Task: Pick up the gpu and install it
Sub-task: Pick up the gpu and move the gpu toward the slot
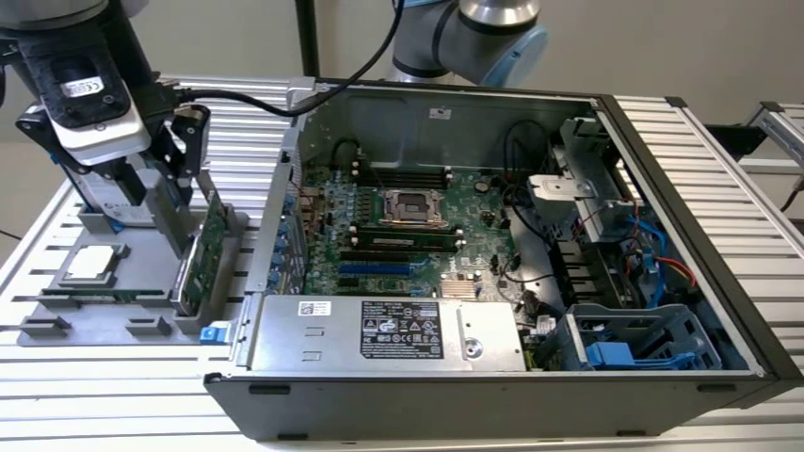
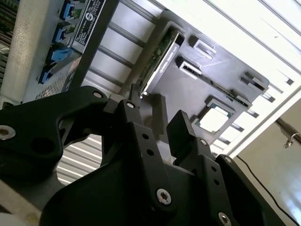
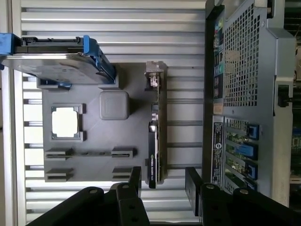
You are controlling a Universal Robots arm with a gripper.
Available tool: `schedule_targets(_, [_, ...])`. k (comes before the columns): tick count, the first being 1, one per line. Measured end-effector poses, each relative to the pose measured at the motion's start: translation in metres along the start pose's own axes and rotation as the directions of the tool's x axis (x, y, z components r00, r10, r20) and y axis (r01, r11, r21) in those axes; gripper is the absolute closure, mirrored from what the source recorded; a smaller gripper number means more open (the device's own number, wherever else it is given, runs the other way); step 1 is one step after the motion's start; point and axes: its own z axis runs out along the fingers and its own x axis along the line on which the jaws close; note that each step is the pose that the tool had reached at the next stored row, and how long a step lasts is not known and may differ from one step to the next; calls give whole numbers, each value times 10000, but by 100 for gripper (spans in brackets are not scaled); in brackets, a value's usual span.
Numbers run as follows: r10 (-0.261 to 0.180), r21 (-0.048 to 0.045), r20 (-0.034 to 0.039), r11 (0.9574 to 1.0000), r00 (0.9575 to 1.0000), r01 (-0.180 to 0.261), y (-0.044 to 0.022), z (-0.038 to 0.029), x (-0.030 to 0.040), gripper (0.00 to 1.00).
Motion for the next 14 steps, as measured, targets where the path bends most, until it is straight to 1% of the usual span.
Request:
schedule_targets(3, [-2,42,9,10000,10000,2,0,15,5,0])
schedule_targets(7, [-6,156,13,9999,10000,6,-1,32,6,0])
schedule_targets(11, [-5,165,16,9999,10000,4,3,48,7,0])
schedule_targets(14, [-6,170,46,9999,10000,5,8,72,16,0])
